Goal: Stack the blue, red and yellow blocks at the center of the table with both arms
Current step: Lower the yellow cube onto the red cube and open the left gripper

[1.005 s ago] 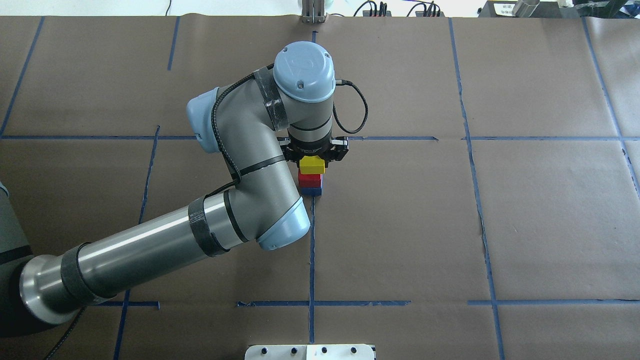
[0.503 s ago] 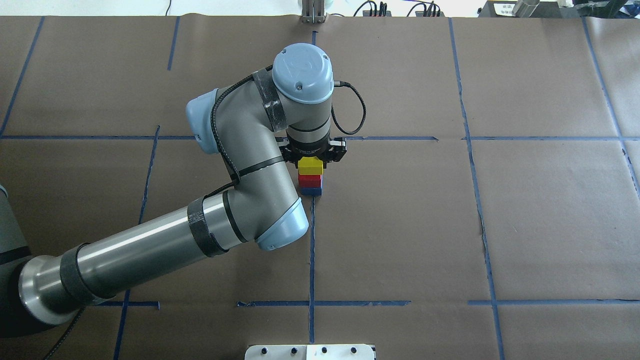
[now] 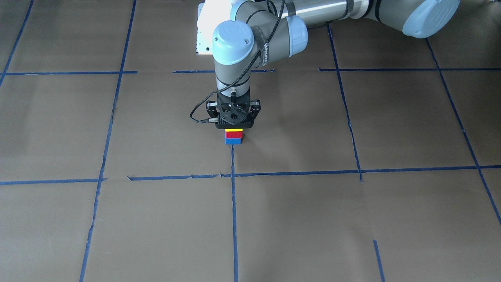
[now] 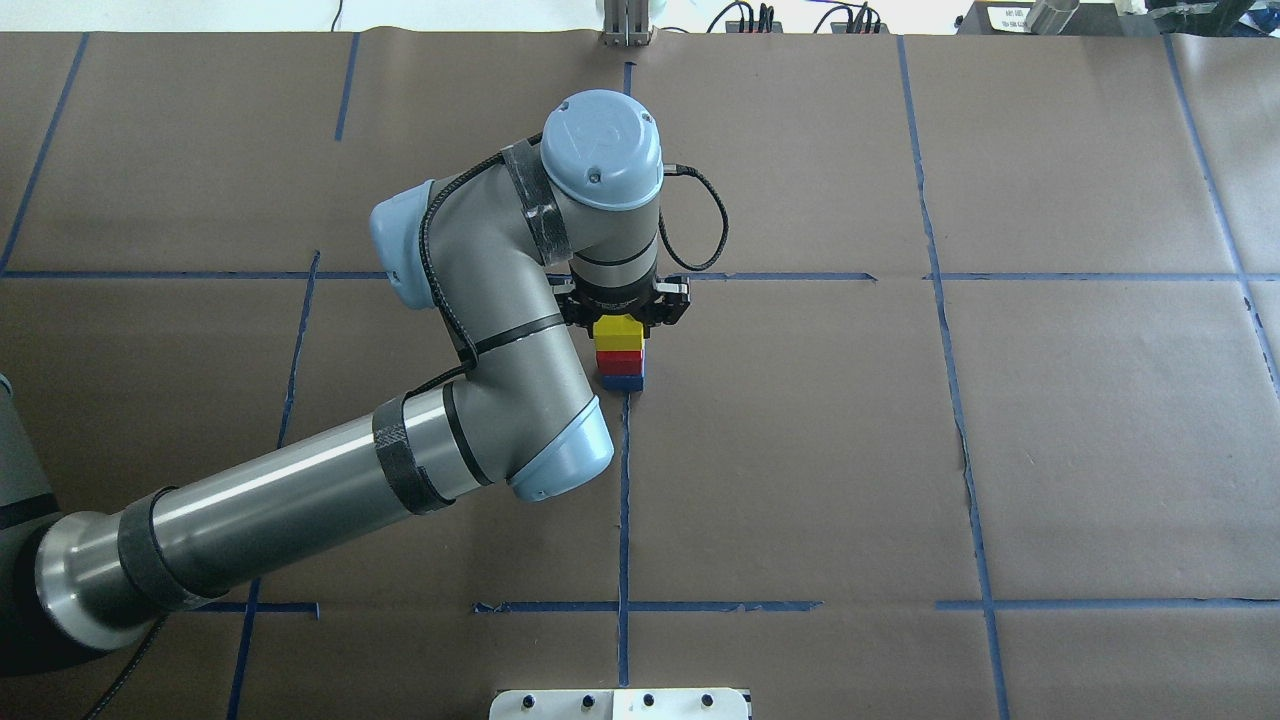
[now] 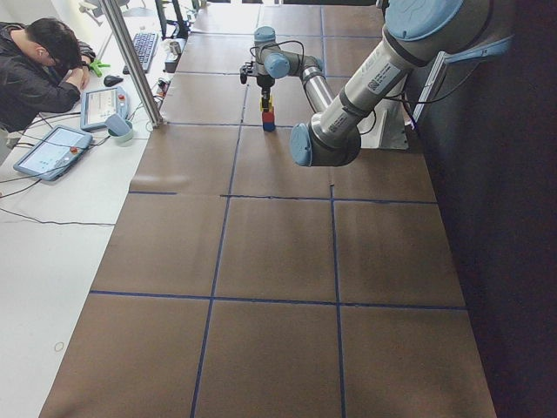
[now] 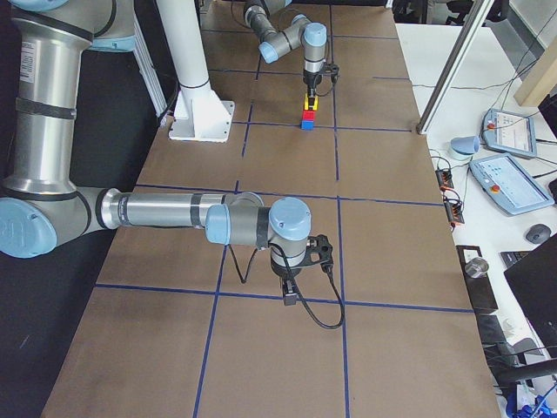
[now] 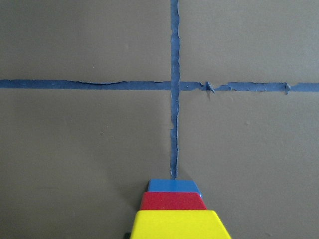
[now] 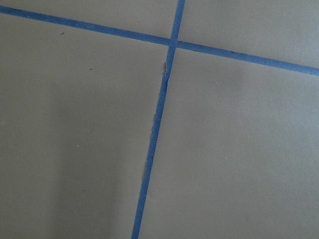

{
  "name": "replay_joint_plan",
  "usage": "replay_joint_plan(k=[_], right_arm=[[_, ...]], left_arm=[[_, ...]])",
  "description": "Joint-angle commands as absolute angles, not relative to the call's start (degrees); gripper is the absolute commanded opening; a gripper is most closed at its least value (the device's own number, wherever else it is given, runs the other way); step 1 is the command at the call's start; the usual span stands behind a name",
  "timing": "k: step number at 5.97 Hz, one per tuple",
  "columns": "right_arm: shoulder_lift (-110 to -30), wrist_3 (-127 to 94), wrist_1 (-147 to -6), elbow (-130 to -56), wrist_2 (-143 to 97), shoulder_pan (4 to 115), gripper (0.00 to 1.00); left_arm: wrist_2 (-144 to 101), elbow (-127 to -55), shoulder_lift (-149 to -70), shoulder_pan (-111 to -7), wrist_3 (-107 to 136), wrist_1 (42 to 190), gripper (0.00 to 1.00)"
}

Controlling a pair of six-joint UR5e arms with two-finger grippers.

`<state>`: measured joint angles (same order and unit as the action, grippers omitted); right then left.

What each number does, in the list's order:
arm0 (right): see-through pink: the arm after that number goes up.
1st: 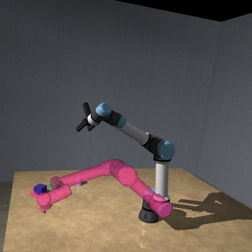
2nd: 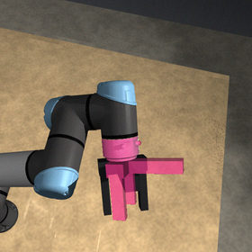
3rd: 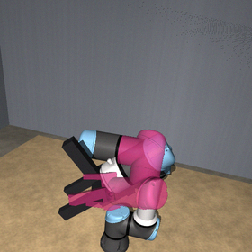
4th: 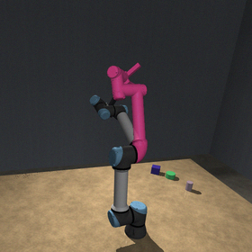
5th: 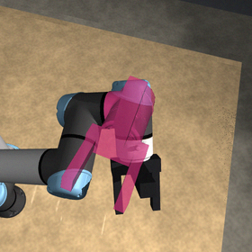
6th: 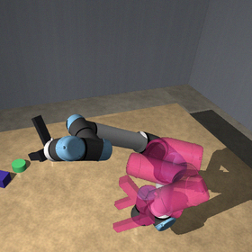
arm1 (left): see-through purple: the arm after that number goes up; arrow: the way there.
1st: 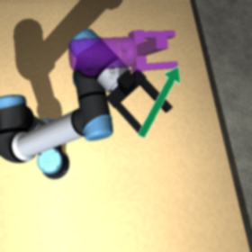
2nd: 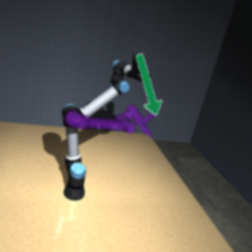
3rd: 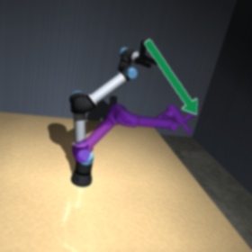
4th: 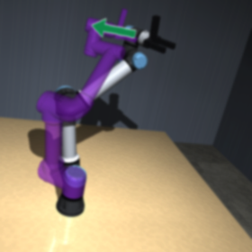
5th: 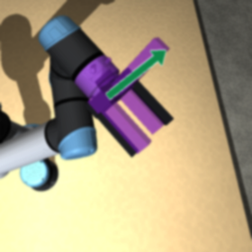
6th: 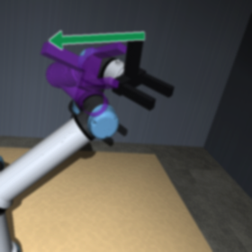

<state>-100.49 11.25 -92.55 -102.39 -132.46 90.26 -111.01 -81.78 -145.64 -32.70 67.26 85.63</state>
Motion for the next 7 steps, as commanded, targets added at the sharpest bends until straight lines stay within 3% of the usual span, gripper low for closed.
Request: replay_joint_plan(k=[1, 3, 4, 7], right_arm=[[-100.5, 11.3, -92.5, -102.4, -132.5, 90.3, 1.0], [-100.5, 11.3, -92.5, -102.4, -132.5, 90.3, 1.0], [-100.5, 11.3, -92.5, -102.4, -132.5, 90.3, 1.0], [-100.5, 11.3, -92.5, -102.4, -132.5, 90.3, 1.0]], left_arm=[[-111.0, -81.7, -145.6, -32.7, 67.3, 85.7, 0.17], [-111.0, -81.8, -145.5, -32.7, 67.3, 85.7, 0.29], [-111.0, -81.8, -145.5, -32.7, 67.3, 85.7, 0.41], [-111.0, -82.0, -145.5, -32.7, 67.3, 85.8, 0.99]])
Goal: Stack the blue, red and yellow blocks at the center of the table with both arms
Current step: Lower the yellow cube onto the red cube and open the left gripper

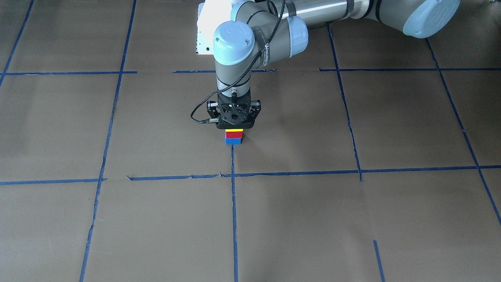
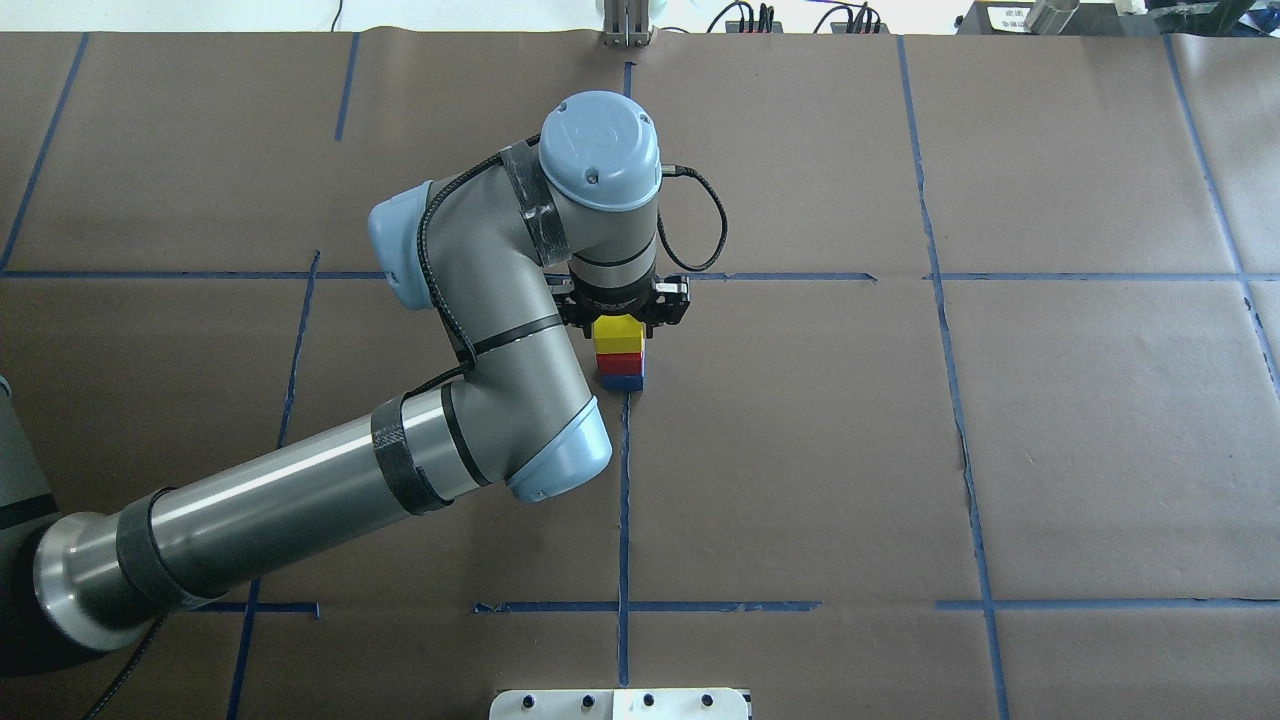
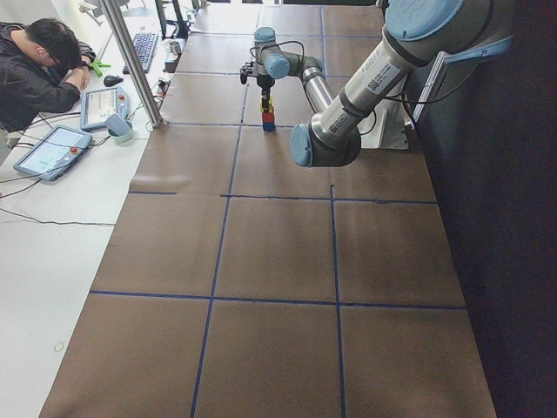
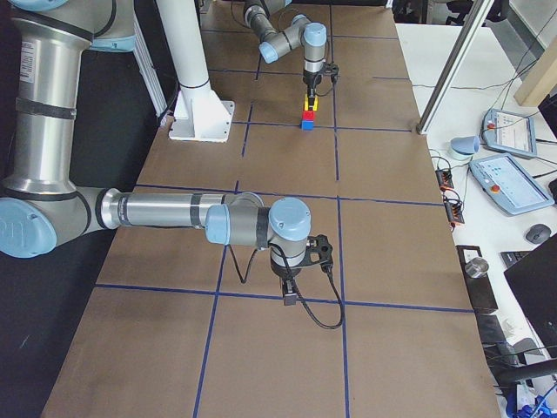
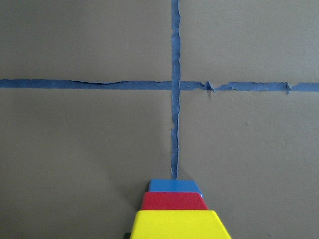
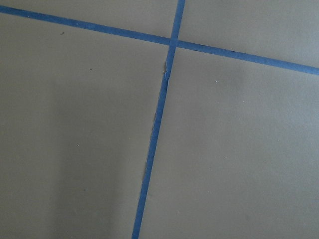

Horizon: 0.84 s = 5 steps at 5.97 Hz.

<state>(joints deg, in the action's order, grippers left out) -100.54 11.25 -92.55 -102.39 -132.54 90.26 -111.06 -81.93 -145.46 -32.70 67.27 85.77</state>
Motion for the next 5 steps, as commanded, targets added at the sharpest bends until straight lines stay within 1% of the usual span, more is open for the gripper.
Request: replay_joint_plan(k=[1, 2, 4, 5], right_arm=[[-100.5, 11.3, -92.5, -102.4, -132.5, 90.3, 1.0], [-100.5, 11.3, -92.5, -102.4, -132.5, 90.3, 1.0], [-100.5, 11.3, -92.5, -102.6, -132.5, 90.3, 1.0], [-100.5, 11.3, -92.5, -102.5, -132.5, 90.3, 1.0]], left_arm=[[-111.0, -82.4, -145.5, -32.7, 67.3, 85.5, 1.0], [-111.1, -84.5, -145.5, -32.9, 67.3, 84.8, 1.0], [-111.6, -94.4, -142.1, -35.3, 66.5, 79.7, 1.0], [-114.8, -101.2, -135.7, -38.2, 61.2, 79.2, 1.0]])
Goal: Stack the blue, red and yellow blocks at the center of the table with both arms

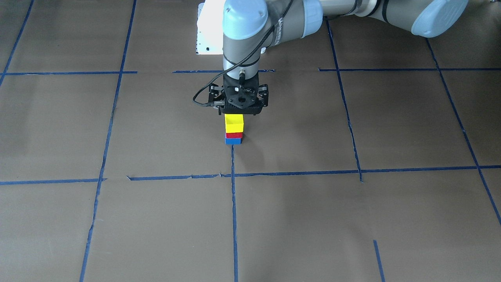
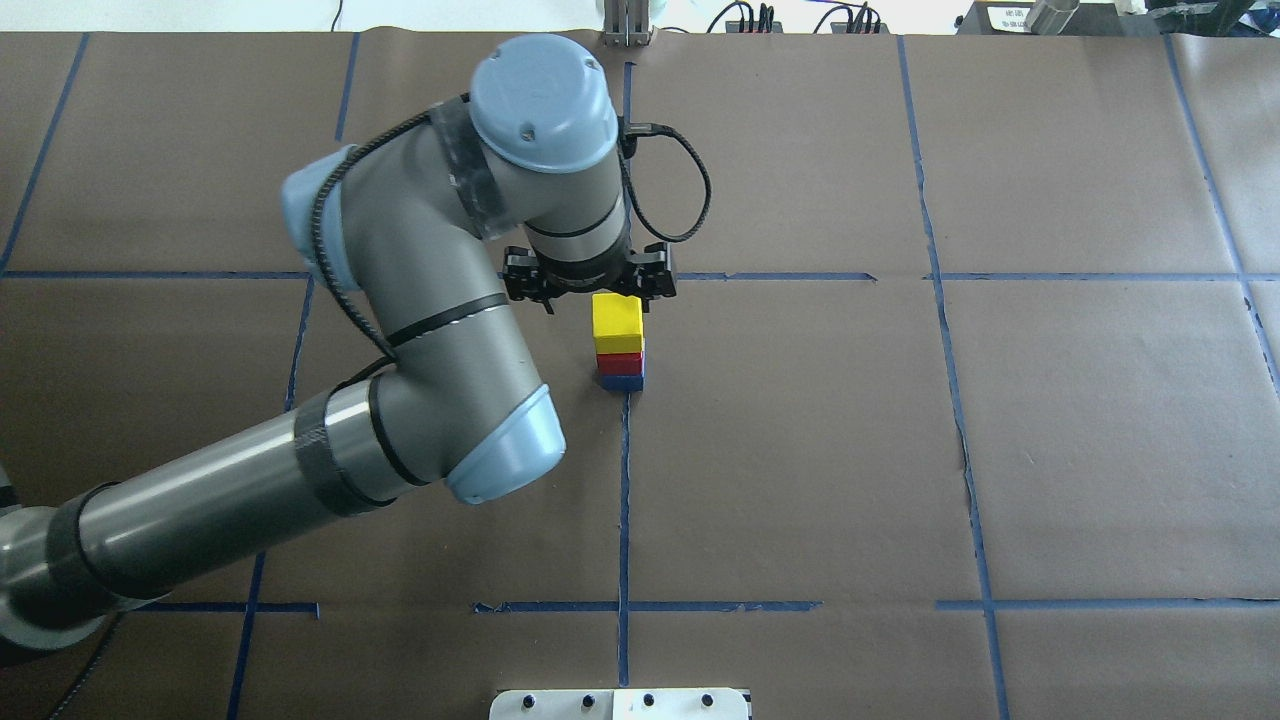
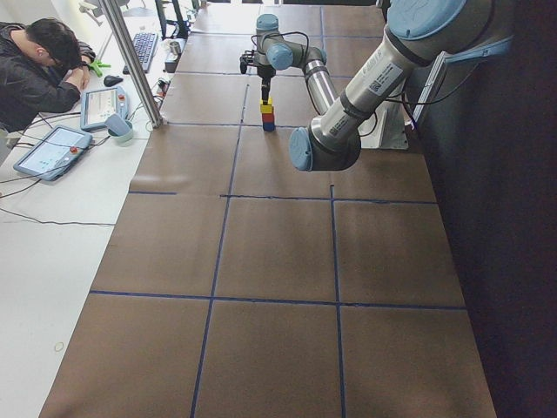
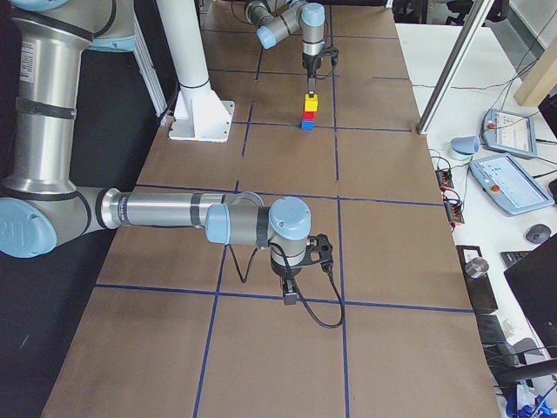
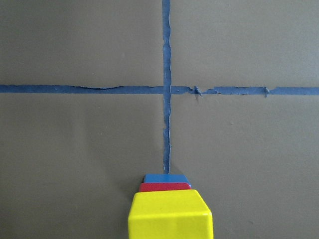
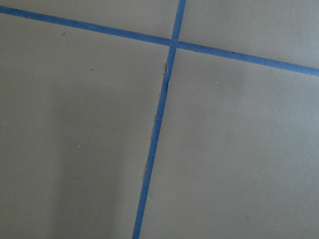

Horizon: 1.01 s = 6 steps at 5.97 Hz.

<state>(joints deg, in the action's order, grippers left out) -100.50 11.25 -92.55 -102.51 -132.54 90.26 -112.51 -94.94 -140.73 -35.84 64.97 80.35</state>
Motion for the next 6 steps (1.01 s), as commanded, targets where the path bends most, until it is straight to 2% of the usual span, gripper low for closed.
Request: replay_joint_plan(k=[1, 2, 3, 6], right_arm=[[-100.5, 11.3, -92.5, -102.5, -132.5, 90.3, 1.0], [-100.5, 11.3, -92.5, -102.4, -132.5, 90.3, 1.0], [-100.5, 11.3, -92.5, -102.4, -132.5, 90.3, 1.0], [-100.5, 9.9, -92.6, -102.4, -132.6, 90.3, 1.0]], left_arm=[[-119.7, -108.2, -126.2, -44.1, 51.3, 80.2, 1.0], [-125.5, -111.8, -116.8, -51.5, 37.9, 80.2, 1.0], [-129.0, -111.9, -108.4, -59.2, 24.5, 80.2, 1.0], [-130.0, -110.3, -91.0, -76.1, 3.2, 80.3, 1.0]])
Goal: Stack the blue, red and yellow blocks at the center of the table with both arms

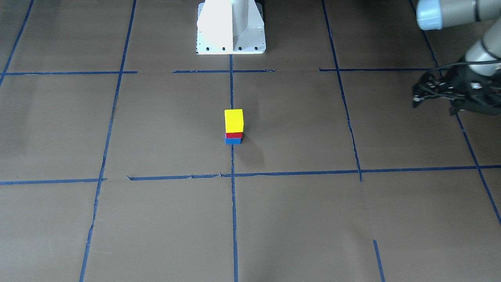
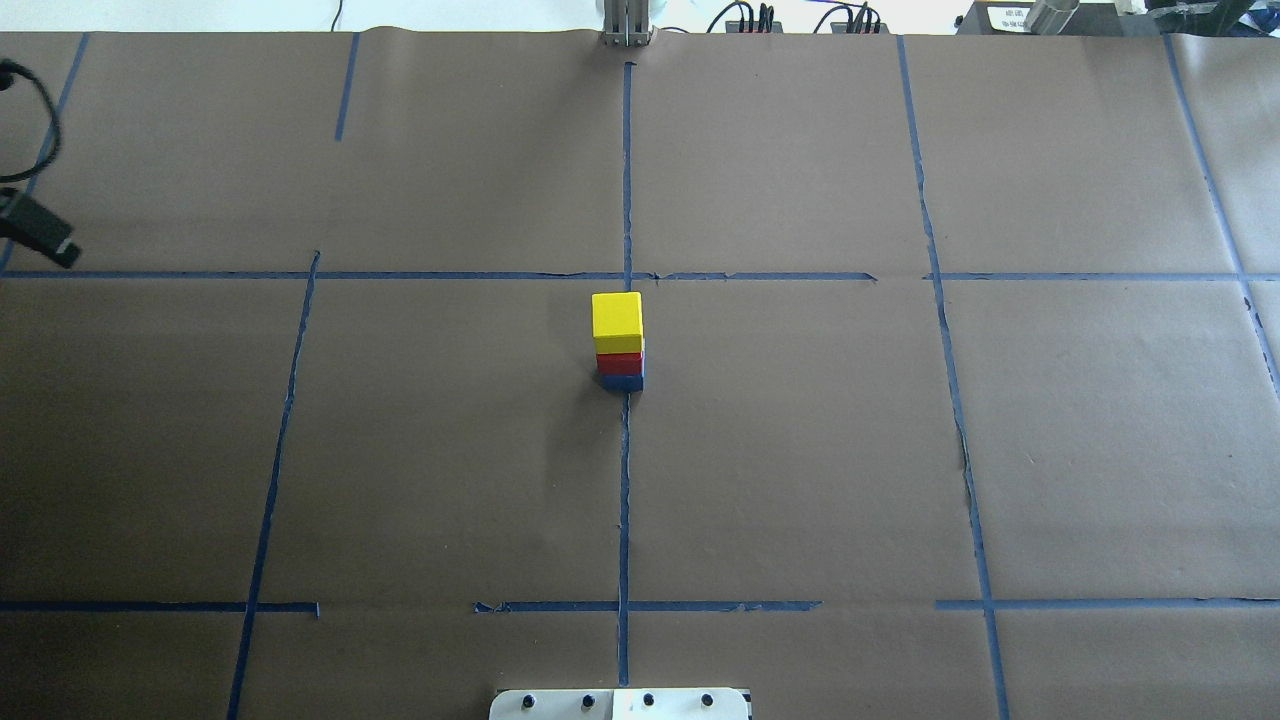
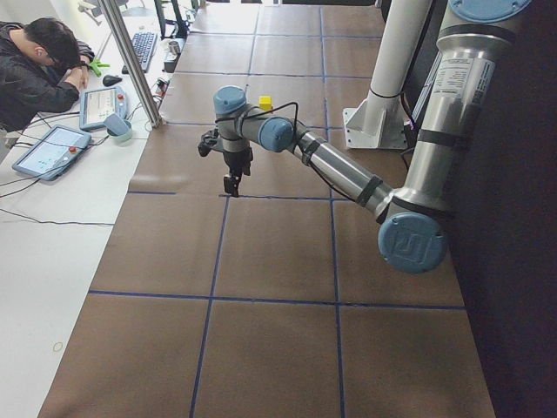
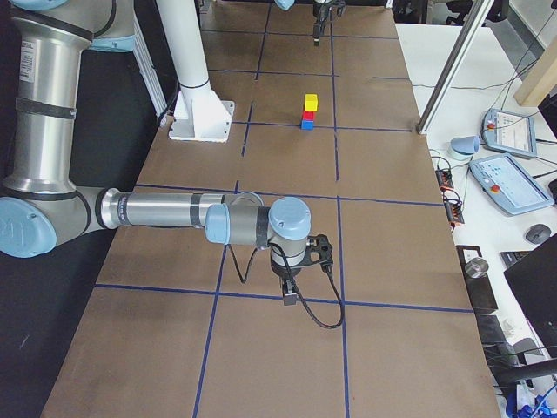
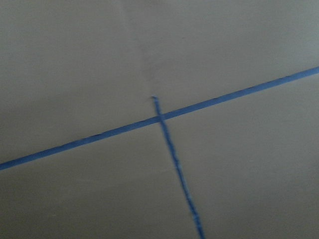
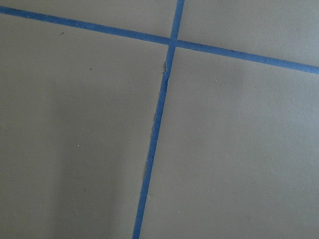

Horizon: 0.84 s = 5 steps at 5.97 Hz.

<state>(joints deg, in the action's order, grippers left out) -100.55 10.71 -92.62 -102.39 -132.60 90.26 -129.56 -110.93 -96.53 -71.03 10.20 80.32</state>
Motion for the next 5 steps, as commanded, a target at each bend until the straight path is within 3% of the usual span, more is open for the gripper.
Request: replay_joint_plan(k=[1, 2, 5], right_arm=[[-100.5, 8.6, -92.6, -102.4, -132.6, 90.3, 1.0], [-100.5, 8.6, -92.6, -102.4, -132.6, 90.3, 1.0], [-100.5, 8.4, -92.7, -102.3, -132.7, 90.3, 1.0]], left_arm=[[-134.1, -103.9, -90.4, -83.5, -4.7, 80.2, 1.0], [-140.6, -94.7, -90.4, -88.5, -15.4, 80.4, 1.0], [-137.4, -93.9, -87.4, -90.7, -16.6, 81.9, 1.0]])
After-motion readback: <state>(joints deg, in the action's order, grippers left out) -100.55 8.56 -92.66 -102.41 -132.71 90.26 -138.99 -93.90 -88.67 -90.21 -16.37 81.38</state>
